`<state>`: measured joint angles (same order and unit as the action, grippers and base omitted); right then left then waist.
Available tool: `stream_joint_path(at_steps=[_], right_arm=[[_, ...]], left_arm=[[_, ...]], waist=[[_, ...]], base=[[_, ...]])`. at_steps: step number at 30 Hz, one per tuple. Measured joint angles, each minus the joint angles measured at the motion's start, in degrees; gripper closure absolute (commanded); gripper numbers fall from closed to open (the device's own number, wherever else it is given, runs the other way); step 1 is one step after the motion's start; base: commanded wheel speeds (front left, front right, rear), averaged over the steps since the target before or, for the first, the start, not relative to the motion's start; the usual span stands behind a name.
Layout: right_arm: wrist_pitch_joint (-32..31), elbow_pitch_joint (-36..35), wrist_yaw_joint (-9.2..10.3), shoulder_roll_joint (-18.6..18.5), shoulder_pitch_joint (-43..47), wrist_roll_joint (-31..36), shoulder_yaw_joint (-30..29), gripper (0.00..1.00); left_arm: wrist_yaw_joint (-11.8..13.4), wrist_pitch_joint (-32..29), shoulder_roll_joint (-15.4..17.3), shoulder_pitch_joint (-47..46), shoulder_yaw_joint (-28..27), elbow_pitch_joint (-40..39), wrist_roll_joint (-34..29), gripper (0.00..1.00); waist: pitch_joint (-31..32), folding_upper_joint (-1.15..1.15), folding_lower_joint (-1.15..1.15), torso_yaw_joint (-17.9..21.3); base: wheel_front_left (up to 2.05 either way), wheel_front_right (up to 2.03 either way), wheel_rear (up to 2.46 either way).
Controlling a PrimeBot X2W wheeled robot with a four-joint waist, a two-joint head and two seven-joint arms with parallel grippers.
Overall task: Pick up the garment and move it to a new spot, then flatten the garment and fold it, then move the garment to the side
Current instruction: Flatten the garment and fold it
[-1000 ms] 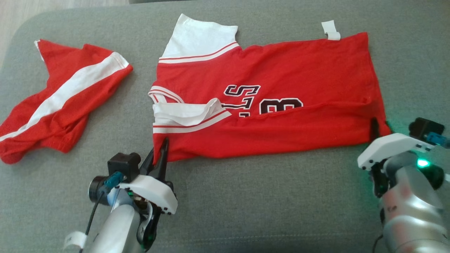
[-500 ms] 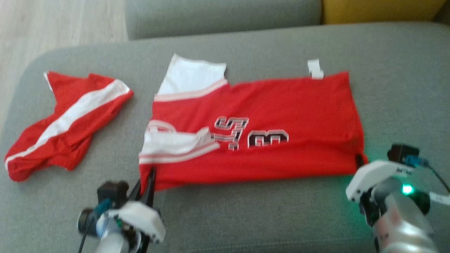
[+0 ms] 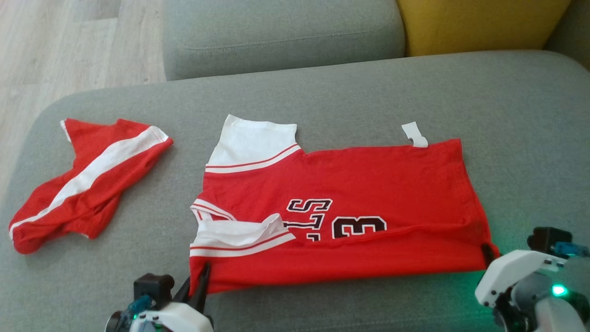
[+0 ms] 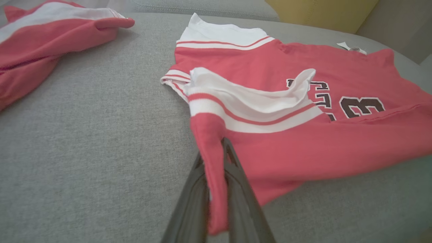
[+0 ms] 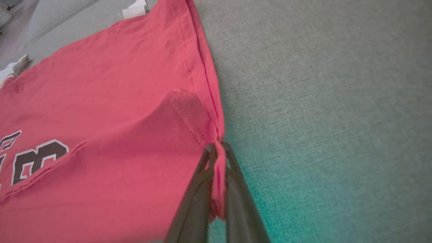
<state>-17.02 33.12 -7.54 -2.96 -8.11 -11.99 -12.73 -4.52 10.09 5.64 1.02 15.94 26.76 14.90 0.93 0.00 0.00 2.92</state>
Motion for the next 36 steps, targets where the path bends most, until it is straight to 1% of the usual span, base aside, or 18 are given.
stream_joint_path(at_steps=[1,2,3,4,8,11,13,18,22,24,29,33,36], right_arm=[[0.0,0.0,0.0,0.0,0.0,0.0,0.0,1.0],[-0.8,-2.2,0.0,0.0,0.9,-0.2,0.2,0.86],[-1.3,-4.2,0.0,0.1,1.7,-0.4,0.3,0.0],[-1.7,-6.2,0.0,0.2,2.4,-0.5,0.3,0.0],[-1.9,-13.5,0.0,0.3,4.1,-1.4,0.8,0.0],[1.9,-18.3,0.0,0.3,4.0,-2.0,1.2,0.0],[5.1,-20.6,0.0,0.3,3.9,-2.7,1.7,0.0],[12.2,-22.2,0.0,0.4,2.3,-3.6,4.1,0.0],[14.6,-21.8,0.0,0.4,-1.7,-3.5,6.4,0.0],[15.1,-21.2,0.0,0.4,-3.8,-3.4,7.3,0.0],[16.1,-20.0,0.0,0.3,-8.6,-2.4,8.7,0.0],[17.5,-19.5,0.0,0.3,-12.7,-2.0,9.0,0.0],[18.3,-19.1,0.0,0.3,-15.1,-2.0,9.9,0.0]], left_arm=[[0.0,0.0,0.0,0.0,0.0,0.0,0.0,0.98],[0.0,0.0,-0.1,-0.1,0.0,-0.1,0.4,0.79],[0.1,0.0,-0.3,-0.2,0.0,-0.1,0.6,0.4],[0.3,0.0,-0.4,-0.2,0.0,0.0,0.8,0.0],[1.7,0.2,-0.6,-0.5,-0.2,0.3,1.1,0.0],[3.1,2.2,-1.0,-1.7,-1.9,-0.9,2.3,0.0],[3.5,3.4,-1.1,-3.0,-3.1,-2.9,3.0,0.0],[2.9,4.2,-1.5,-6.8,-4.4,-8.6,2.9,0.0],[2.1,4.1,-0.7,-10.2,-4.8,-8.0,2.0,0.0],[1.2,2.3,0.7,-13.2,-3.9,-6.6,1.1,0.0],[-1.5,-6.1,3.3,-24.3,-1.7,-1.0,1.2,0.0],[-2.6,-12.2,5.2,-35.1,0.3,5.3,3.0,0.0],[-2.7,-15.3,7.3,-41.8,2.1,10.2,4.1,0.0]], waist=[[0.0,0.0,0.0,0.0],[-0.1,0.0,0.0,0.1],[-0.1,0.0,0.0,0.1],[-0.2,0.0,0.0,0.2],[-0.5,0.0,0.0,0.6],[-0.8,0.0,0.0,0.9],[-1.1,0.0,0.0,1.0],[-2.7,0.0,0.0,1.5],[-4.7,0.0,0.0,2.1],[-5.9,0.0,0.0,2.5],[-9.8,0.0,0.0,3.6],[-13.2,0.0,0.0,4.6],[-15.7,0.0,0.01,5.7]], base=[[0.0,0.0,0.0],[0.0,0.0,0.0],[0.0,0.0,0.0],[0.0,0.0,0.0],[0.0,0.0,0.0],[0.0,0.0,0.0],[0.0,0.0,0.0],[0.0,0.0,0.0],[0.0,0.0,0.0],[0.0,0.0,0.0],[0.0,0.0,0.0],[0.0,0.0,0.0],[0.0,0.0,0.0]])
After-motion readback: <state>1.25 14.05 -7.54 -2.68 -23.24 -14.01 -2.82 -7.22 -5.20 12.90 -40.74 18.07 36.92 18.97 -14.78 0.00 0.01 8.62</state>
